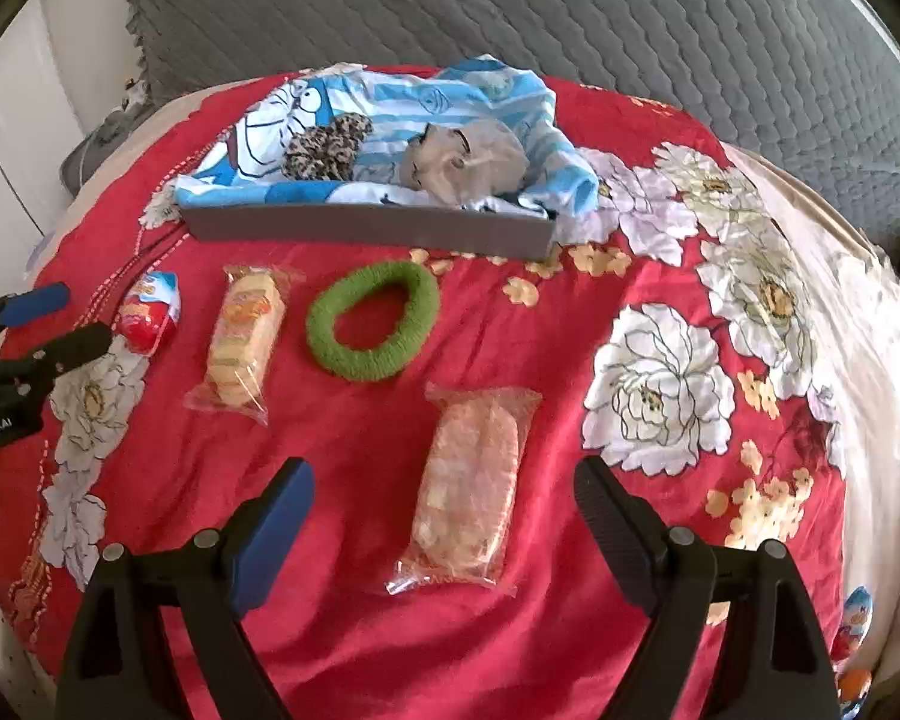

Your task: Organize objects

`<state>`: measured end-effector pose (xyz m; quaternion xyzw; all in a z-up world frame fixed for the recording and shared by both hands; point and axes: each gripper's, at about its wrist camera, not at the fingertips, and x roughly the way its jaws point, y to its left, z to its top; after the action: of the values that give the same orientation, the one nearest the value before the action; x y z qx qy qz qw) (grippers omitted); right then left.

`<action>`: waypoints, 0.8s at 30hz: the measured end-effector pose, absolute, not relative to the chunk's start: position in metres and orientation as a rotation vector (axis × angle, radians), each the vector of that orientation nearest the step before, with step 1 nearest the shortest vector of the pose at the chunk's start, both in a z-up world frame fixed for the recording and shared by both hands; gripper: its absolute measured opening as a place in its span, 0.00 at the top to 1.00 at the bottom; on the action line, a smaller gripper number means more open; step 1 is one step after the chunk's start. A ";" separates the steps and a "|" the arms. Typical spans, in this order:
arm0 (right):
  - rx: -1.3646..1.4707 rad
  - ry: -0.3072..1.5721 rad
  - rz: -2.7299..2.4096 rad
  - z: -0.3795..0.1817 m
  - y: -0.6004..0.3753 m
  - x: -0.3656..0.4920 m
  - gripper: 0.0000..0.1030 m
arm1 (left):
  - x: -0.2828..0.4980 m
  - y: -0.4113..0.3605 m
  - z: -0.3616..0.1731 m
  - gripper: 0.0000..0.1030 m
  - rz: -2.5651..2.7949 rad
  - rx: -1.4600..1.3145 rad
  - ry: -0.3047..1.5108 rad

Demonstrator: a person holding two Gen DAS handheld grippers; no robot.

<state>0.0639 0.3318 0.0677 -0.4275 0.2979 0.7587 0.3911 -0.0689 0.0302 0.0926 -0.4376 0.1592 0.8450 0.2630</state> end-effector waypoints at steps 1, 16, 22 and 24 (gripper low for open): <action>-1.091 0.759 1.927 0.066 0.331 0.064 0.15 | -0.069 0.030 0.092 0.24 2.285 -1.184 0.429; -1.108 0.774 1.931 0.058 0.330 0.059 0.15 | -0.067 0.034 0.080 0.24 2.262 -1.208 0.448; -1.095 0.762 1.945 0.058 0.332 0.052 0.15 | -0.067 0.035 0.076 0.24 2.258 -1.214 0.437; -1.094 0.757 1.952 0.058 0.333 0.049 0.15 | -0.069 0.035 0.074 0.24 2.254 -1.225 0.436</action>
<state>0.0492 0.3327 0.0578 -0.4282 0.2964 0.7645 0.3798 -0.0687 0.0350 0.0739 -0.4536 0.1616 0.8350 0.2665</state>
